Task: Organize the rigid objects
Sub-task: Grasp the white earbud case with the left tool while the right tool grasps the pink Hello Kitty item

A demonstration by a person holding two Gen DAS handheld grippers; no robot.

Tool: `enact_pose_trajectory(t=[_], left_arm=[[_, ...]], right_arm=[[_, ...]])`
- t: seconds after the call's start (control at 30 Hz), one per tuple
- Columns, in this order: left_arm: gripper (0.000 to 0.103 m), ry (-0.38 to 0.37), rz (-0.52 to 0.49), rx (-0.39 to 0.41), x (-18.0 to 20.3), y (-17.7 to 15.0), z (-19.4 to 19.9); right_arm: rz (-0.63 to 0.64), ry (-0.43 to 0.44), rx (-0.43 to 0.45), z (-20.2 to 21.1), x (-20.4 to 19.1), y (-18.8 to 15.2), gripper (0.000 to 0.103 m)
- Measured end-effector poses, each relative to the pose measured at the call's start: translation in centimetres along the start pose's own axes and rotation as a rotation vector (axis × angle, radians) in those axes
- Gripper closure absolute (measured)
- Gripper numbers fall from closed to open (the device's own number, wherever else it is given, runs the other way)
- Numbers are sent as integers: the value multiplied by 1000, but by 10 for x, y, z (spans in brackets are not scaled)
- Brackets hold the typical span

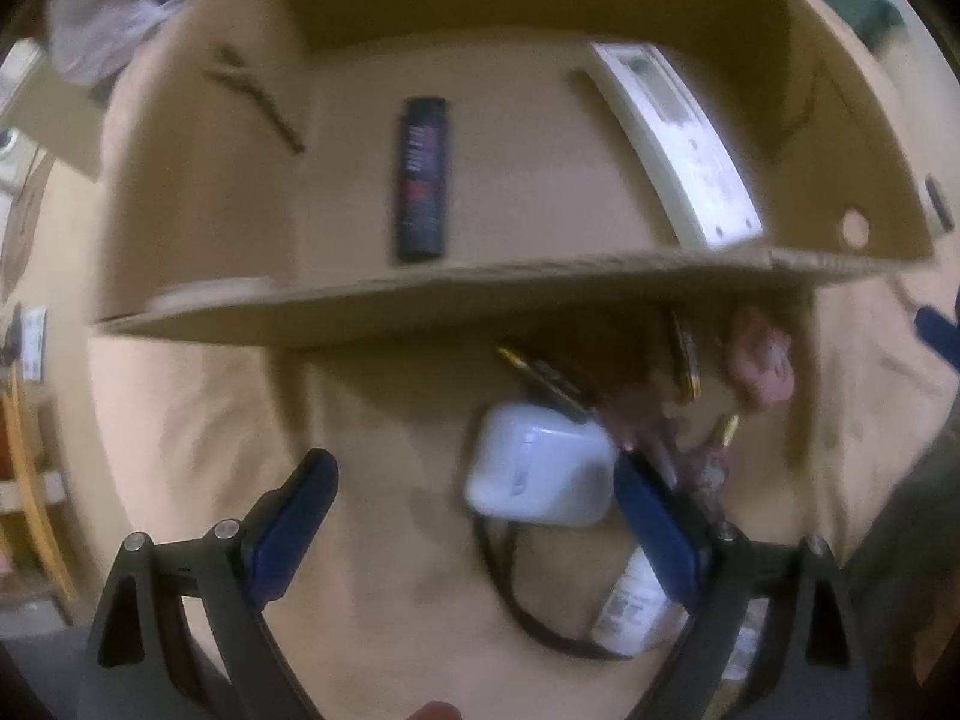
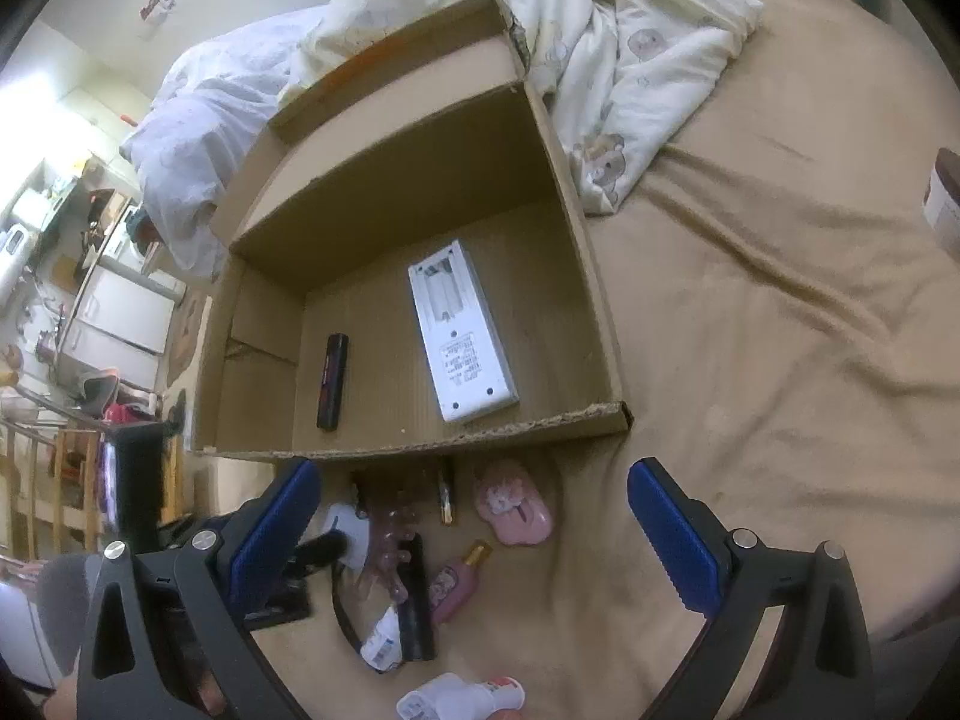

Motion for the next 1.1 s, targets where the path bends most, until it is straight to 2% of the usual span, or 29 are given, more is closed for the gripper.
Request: enact_pose_trajectory(t=[0.03,0.1,0.2,0.27,0.3,0.4,0.53,0.7,0.8,0.87,1.0,1.1], left_arm=[[22,9,-19,2,4,1,-2],[23,1,-67,-14,15,3,-9],[25,49,-129,-22,27,4,-15],[44,47,-150,-9,32,5,-15],[51,23,-156,-5,34,5,-13],[51,11,-151,0,35,4,-10],[51,-22,-65,4,17,2,-3],[51,-56,68,49,-13,-6,14],[51,-67,124,81,-29,-14,24],[51,-59,165,106,-37,-22,33],[51,-36,209,122,-60,-40,41],[51,-46,219,111,-62,-35,39]], right_arm=[[5,-7,-3,-1,0,0,0],[13,-20,-4,-1,0,-1,0],[11,-28,-9,-1,4,0,0],[6,-37,-18,-3,6,0,0],[5,-41,-26,-4,7,-1,0],[20,-53,-54,-10,5,-3,0],[53,-69,-113,-22,2,-6,0],[48,-96,-157,-39,3,-3,0],[45,-99,-194,-52,4,1,26],[54,-128,-223,-63,4,0,27],[120,-145,-262,-79,-5,-9,40],[176,-207,-276,-90,-10,-14,40]])
Point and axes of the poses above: each gripper's, at about its wrist camera, not at the fingertips, and z roughly against the way its jaws point, x to its right, y to its top, the point moved 2 cm from there along -z, roughly the way its jaws point, and after that the axes turned 13 degrees about -z, right-handed, at the moved point
